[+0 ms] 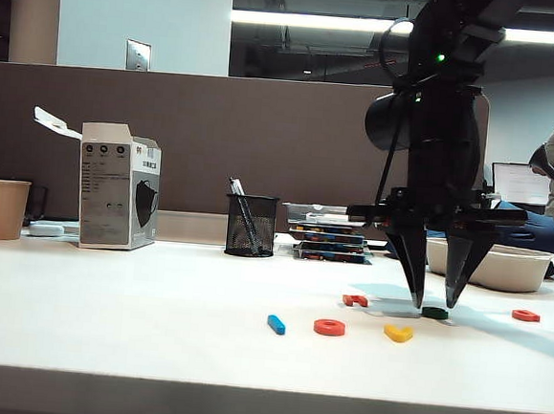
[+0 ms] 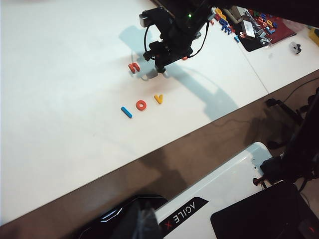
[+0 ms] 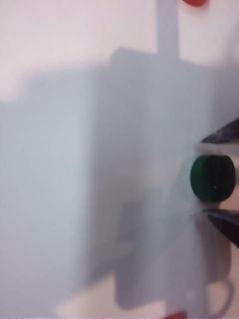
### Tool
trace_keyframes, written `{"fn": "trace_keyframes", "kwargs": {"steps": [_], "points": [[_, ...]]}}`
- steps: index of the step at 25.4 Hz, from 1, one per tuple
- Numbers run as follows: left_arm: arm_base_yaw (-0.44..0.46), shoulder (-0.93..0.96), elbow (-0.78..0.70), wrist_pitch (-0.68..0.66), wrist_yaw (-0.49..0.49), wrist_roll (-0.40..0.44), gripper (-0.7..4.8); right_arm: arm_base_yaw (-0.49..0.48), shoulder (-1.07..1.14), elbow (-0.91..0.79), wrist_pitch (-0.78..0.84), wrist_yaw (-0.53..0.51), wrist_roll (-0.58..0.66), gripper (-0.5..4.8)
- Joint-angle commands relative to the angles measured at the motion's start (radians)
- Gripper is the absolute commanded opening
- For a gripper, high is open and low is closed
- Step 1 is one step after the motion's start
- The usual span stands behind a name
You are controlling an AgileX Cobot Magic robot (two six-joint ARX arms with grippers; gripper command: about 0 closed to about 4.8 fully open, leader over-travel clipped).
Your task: Select the appropriate letters from the row of letter magnets placed on the table to arrange into the word "love".
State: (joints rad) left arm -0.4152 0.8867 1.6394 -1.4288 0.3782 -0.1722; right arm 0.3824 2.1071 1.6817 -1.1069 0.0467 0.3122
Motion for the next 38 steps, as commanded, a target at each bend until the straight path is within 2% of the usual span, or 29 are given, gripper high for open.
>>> {"fn": "trace_keyframes", "kwargs": {"steps": [1,23,26,32,33,35,38], "points": [[0.0,-0.002,0.003,0.001,0.003,0.008,-0.06,0.002,-0.002,-0.011,0.003,-0.032,-0.003,1.63],[0.0,-0.002,0.003,0.001,0.003,0.008,-0.05,0.002,0.025,-0.014,-0.015,-0.023,-0.01,1.55],[0.0,-0.002,0.004,0.001,0.003,0.008,-0.05,0.002,0.025,-0.014,-0.015,-0.023,-0.01,1.37],[0.0,-0.002,0.004,0.001,0.003,0.008,-0.06,0.002,0.025,-0.014,-0.015,-0.023,-0.01,1.33],[0.0,-0.002,0.003,0.001,0.003,0.008,-0.06,0.002,0.025,-0.014,-0.015,-0.023,-0.01,1.25],[0.0,-0.002,0.004,0.001,0.003,0.008,-0.06,0.002,0.025,-0.014,-0.014,-0.023,-0.01,0.76],[0.0,-0.002,0.004,0.001,0.003,0.008,-0.05,0.002,0.025,-0.014,-0.016,-0.023,-0.01,0.77]]}}
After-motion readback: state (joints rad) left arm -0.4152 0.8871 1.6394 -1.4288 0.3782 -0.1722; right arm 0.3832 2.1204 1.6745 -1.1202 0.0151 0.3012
